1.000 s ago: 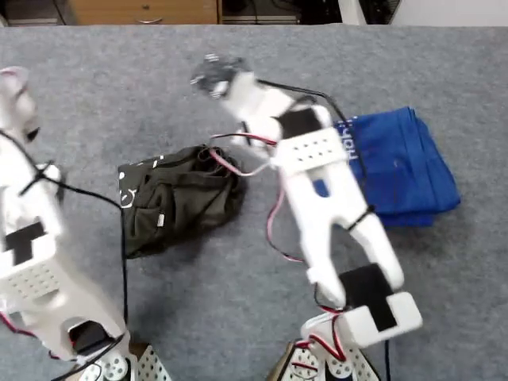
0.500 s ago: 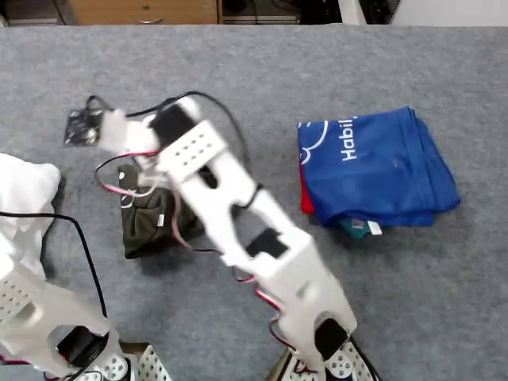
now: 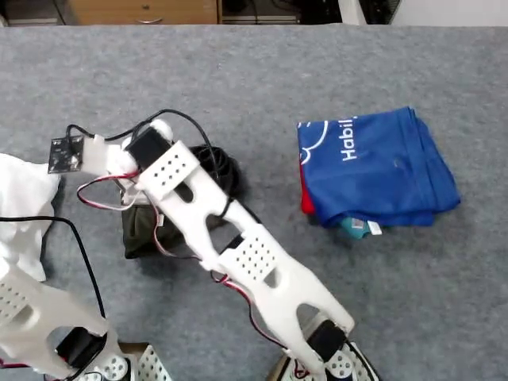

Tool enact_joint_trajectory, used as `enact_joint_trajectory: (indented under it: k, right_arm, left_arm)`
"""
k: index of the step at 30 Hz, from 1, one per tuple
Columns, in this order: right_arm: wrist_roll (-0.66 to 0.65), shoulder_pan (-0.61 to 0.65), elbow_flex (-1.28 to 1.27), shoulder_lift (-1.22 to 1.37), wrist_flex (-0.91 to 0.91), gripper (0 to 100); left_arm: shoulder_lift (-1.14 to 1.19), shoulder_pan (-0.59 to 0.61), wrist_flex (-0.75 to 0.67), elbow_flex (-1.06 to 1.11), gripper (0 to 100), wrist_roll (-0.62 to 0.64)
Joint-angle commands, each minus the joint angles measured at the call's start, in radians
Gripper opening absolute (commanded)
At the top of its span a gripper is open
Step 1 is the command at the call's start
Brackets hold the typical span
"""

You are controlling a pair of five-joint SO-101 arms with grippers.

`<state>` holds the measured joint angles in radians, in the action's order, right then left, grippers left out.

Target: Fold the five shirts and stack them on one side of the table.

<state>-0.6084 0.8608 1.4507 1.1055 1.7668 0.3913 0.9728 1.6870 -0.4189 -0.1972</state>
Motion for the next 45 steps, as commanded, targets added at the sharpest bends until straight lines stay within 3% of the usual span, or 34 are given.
enact_joint_trajectory:
  k: [1, 26, 35, 41, 45]
  right_arm:
    - [0.002, -0.073, 0.022, -0.035, 0.021, 0.5]
    - [-0.063, -0.282, -1.041, -0.696, 0.003, 0.4]
    - [-0.064, -0.317, -0.987, -0.753, -0.018, 0.9]
    - [-0.058, -0.288, -0.955, -0.588, -0.092, 14.6]
    - [-0.046, -0.285, -0.886, -0.526, -0.092, 15.1]
  left_arm:
    - [-0.058, -0.003, -0.008, -0.005, 2, -0.012]
    - [-0.058, 0.000, -0.043, -0.006, 2, -0.014]
    - [-0.058, -0.005, -0.038, -0.012, 2, -0.014]
    - [-0.059, -0.005, -0.037, -0.012, 2, -0.014]
    - [-0.093, -0.003, -0.037, -0.002, 2, -0.014]
